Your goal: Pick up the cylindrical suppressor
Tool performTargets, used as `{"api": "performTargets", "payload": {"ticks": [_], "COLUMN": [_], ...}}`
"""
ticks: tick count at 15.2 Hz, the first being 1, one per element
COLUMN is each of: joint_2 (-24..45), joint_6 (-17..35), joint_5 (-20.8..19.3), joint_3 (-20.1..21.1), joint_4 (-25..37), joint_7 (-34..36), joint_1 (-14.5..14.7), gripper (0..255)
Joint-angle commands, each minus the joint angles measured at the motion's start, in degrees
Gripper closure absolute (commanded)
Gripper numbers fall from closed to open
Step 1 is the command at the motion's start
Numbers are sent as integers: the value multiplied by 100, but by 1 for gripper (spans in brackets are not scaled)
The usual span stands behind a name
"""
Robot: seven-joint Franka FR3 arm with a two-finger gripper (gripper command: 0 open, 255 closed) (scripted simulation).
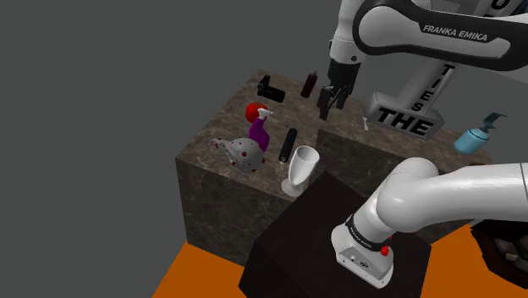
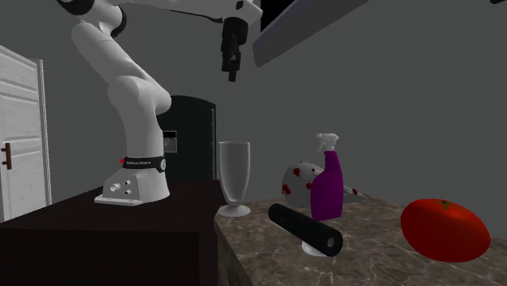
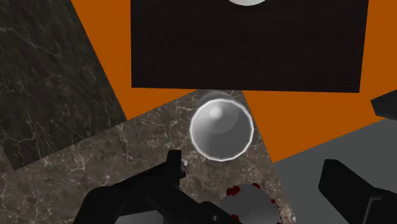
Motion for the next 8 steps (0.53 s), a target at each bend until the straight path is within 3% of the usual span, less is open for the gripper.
{"api": "performTargets", "payload": {"ticks": [1, 8], "joint_2": [0, 871], "joint_6": [0, 1598], "joint_5": [0, -26], "joint_3": [0, 27], "joint_4": [0, -555], "joint_7": [0, 1031], "joint_1": [0, -375], "gripper": [0, 0]}}
